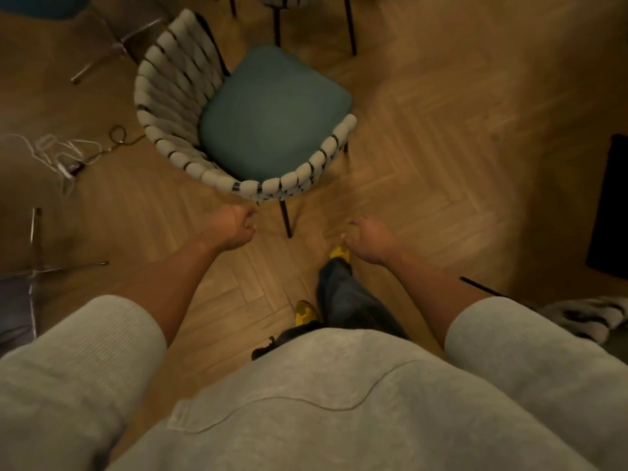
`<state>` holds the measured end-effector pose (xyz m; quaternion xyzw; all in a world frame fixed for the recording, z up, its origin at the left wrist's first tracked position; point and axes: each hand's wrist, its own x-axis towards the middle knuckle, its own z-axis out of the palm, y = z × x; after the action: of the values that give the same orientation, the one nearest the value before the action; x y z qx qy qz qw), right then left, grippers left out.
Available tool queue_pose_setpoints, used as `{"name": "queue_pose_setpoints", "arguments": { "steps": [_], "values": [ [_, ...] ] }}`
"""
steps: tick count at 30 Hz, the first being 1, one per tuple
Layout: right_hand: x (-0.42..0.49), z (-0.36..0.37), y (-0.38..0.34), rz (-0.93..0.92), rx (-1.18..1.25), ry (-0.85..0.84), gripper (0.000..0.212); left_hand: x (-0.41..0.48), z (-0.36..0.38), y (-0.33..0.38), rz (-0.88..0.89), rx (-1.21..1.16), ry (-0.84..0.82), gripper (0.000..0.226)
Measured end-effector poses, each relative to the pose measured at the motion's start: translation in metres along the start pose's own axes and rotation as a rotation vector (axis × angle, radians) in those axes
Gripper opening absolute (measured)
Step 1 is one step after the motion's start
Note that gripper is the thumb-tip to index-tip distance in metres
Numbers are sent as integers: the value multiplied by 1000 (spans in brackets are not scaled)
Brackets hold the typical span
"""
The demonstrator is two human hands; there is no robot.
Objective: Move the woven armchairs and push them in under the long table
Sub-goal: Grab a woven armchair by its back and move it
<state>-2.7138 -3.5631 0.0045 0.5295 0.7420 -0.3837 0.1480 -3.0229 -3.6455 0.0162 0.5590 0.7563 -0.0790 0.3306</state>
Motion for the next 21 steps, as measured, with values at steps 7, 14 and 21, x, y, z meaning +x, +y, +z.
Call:
{"name": "queue_pose_setpoints", "arguments": {
  "steps": [7, 14, 21],
  "values": [
    [102, -15, -57, -117, -62, -38, 54, 66, -40, -37, 0, 146, 45, 60],
    [144, -9, -122, -220, -163, 77, 48, 105, -90, -83, 70, 380, 1, 64],
    [192, 38, -177, -153, -315, 35, 72, 177, -128, -182, 151, 740, -146, 64]
  ]
}}
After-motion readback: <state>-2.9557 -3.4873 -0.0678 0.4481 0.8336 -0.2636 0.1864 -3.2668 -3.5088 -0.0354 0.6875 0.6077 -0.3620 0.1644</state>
